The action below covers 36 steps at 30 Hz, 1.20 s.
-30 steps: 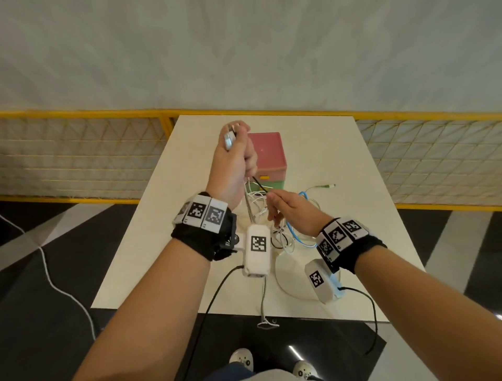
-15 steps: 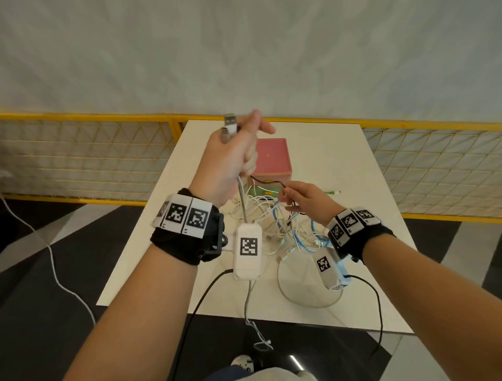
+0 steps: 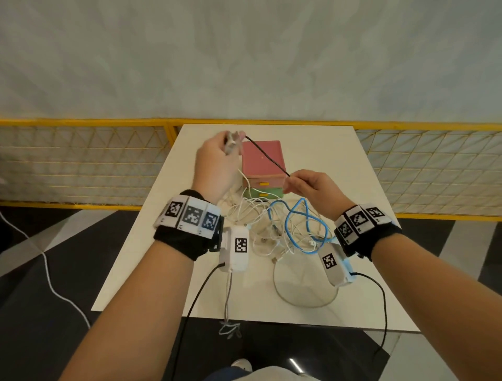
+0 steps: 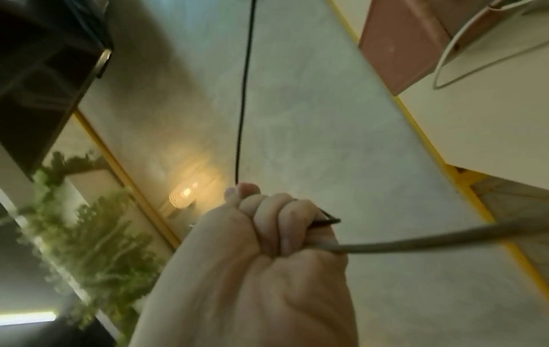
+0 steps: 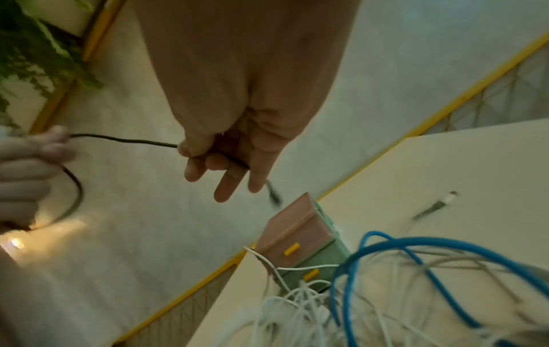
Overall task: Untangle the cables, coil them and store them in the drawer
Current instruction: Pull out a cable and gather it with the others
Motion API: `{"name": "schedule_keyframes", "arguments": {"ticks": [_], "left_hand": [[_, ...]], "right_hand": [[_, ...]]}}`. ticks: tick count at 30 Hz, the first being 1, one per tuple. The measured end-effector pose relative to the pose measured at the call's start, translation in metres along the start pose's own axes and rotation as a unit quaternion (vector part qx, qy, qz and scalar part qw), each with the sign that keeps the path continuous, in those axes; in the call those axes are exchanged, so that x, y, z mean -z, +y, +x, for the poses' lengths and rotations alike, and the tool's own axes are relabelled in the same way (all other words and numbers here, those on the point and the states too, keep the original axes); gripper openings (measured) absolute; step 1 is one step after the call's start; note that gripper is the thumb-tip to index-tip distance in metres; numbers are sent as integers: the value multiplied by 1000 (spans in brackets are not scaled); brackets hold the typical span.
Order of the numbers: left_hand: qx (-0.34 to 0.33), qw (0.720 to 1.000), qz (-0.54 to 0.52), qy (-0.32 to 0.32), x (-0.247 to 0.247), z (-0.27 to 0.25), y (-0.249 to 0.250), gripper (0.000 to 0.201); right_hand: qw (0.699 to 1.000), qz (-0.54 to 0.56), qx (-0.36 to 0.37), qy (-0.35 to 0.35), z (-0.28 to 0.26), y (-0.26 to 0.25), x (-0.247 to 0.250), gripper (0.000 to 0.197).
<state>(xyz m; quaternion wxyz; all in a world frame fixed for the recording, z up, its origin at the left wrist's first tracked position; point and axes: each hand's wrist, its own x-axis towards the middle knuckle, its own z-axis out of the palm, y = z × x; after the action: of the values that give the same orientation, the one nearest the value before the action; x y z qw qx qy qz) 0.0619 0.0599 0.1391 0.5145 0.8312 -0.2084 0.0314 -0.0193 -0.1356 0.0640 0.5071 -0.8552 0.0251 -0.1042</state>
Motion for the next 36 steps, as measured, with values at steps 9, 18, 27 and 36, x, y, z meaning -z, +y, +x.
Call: {"name": "schedule_keyframes", "arguments": {"ticks": [9, 18, 27, 36], "left_hand": [[-82, 975, 127, -164, -15, -10, 6, 32], [-161, 976, 143, -37, -8, -16, 10, 24], [2, 991, -51, -125, 11, -27, 15, 42], [-37, 974, -65, -212, -9, -60, 30, 58]], "right_hand": [[996, -56, 72, 25, -1, -32, -1, 18], [995, -86, 49, -10, -17, -16, -10, 21], [859, -341, -149, -352, -65, -12, -32, 51], [986, -56, 7, -156, -61, -93, -31, 27]]}}
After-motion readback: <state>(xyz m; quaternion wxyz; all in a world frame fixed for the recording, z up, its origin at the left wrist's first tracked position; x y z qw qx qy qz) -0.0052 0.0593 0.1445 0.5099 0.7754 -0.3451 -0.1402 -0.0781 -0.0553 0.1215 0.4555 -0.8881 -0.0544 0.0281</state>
